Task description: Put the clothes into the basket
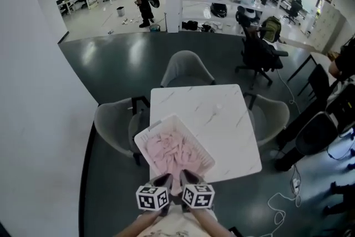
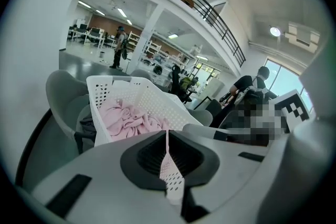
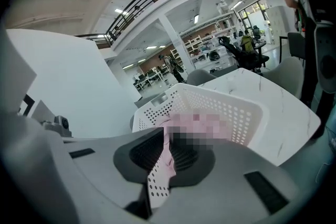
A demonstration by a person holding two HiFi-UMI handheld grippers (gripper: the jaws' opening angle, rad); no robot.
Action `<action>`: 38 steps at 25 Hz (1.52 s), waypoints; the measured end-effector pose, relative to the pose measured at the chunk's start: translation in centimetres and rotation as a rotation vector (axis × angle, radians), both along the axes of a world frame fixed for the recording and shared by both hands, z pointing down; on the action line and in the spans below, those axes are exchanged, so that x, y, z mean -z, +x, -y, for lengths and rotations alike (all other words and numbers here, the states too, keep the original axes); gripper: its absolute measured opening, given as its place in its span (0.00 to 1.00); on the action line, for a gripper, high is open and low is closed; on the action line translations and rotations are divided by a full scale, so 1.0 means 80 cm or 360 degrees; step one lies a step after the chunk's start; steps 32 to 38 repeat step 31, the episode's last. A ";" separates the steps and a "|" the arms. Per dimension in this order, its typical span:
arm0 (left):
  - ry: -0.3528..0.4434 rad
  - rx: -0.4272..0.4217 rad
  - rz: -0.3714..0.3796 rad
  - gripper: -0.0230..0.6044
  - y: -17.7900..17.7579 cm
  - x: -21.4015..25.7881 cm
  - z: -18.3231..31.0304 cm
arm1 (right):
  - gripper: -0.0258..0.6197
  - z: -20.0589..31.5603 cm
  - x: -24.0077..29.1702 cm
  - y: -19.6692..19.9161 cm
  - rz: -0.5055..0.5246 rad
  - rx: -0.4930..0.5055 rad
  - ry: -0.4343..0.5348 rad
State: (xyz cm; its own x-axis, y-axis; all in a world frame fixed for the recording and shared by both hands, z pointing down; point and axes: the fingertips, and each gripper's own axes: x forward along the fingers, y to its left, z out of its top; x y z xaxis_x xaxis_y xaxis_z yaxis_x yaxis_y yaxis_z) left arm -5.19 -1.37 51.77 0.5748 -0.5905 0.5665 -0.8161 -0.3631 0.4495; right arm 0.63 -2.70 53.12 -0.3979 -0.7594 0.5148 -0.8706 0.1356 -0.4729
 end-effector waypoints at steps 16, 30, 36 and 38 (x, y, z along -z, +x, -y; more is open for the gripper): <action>0.0055 0.0056 -0.0003 0.08 -0.029 0.038 -0.016 | 0.09 -0.015 0.039 -0.021 -0.0104 0.0112 0.0077; 0.0083 0.0023 -0.0001 0.08 -0.029 0.019 -0.008 | 0.09 -0.011 0.022 -0.018 -0.0157 0.0104 0.0110; 0.0083 0.0022 0.0001 0.08 -0.029 0.018 -0.007 | 0.09 -0.010 0.021 -0.019 -0.0157 0.0104 0.0110; 0.0083 0.0022 0.0001 0.08 -0.029 0.018 -0.007 | 0.09 -0.010 0.021 -0.019 -0.0157 0.0104 0.0110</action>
